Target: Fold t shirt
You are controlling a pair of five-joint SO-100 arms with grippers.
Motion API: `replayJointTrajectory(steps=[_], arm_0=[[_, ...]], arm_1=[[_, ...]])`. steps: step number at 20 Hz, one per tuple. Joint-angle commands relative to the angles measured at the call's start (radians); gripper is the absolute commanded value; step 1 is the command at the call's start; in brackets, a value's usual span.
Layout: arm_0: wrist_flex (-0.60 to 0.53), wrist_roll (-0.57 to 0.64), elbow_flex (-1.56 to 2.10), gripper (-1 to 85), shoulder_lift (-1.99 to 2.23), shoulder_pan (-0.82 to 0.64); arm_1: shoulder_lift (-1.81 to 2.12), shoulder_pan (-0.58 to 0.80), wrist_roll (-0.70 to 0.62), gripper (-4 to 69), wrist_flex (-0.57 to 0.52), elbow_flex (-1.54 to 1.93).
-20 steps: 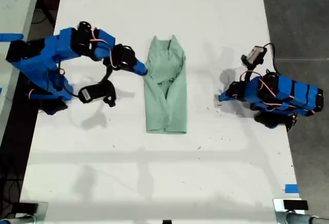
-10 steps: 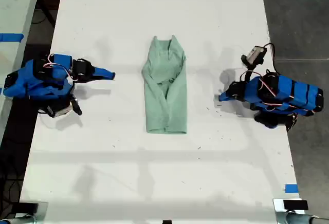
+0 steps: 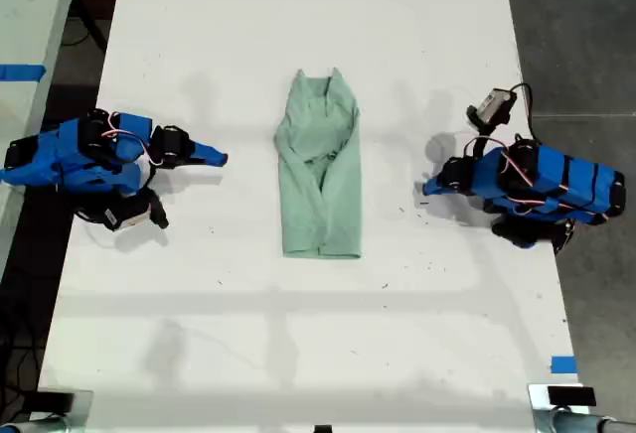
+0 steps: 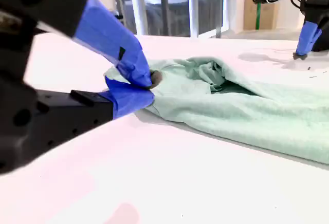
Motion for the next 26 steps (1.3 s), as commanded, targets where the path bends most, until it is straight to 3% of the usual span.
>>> replayJointTrajectory(steps=[1,26], arm_0=[[0.005,-0.018,0.006,-0.2,0.008,-0.015],[0.025,-0.044,0.011,-0.2,0.008,-0.044]], arm_1=[[0.011,0.006,-0.002,-0.5,0.008,0.028],[0.011,0.015,-0.021,-1.0,0.032,0.002]])
